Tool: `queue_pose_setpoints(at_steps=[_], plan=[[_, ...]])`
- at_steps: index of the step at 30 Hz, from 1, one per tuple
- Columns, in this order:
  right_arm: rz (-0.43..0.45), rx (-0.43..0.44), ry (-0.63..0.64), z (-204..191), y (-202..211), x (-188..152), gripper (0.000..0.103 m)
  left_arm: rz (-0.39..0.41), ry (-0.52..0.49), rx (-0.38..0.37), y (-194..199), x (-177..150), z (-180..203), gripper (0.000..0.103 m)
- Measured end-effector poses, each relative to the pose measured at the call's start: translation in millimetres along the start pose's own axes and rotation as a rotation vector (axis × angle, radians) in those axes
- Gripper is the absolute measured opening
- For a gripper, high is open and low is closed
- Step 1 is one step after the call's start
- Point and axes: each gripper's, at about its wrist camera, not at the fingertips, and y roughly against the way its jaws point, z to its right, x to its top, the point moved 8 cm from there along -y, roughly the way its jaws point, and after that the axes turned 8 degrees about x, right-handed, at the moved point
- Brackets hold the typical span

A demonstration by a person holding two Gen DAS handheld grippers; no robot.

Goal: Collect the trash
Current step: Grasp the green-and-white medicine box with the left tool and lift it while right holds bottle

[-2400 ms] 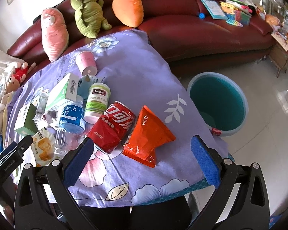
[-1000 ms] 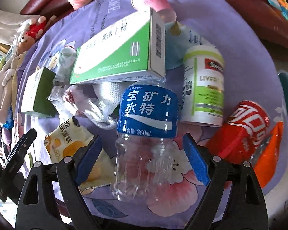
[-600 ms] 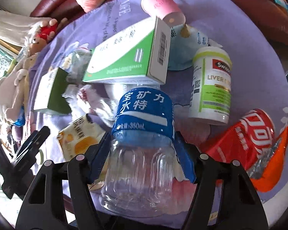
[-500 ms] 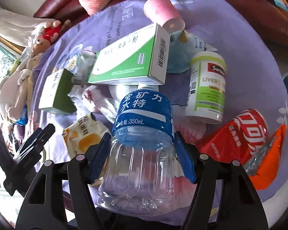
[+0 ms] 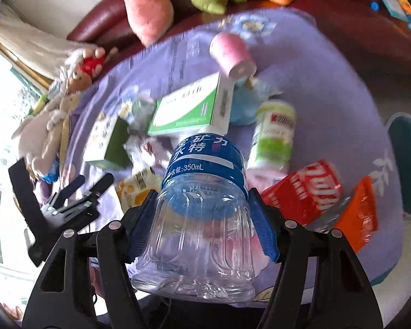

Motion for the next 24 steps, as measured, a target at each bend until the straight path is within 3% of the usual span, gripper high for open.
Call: queue_pose_setpoints(at_steps=[10,14,24], plan=[[0.116,-0.011,-0.117,53,35,32,0.063,0.058,-0.238,0.035,-18,16,99,0.099],[0.127,-0.007,-0.153,74,39,37,0.063,0.081,-0.304,0.103,-36,20,131,0.099],[0.109,0.033,-0.231,123,30,39,0.063,0.131,-0.384,0.294,-76,39,157,0.099]])
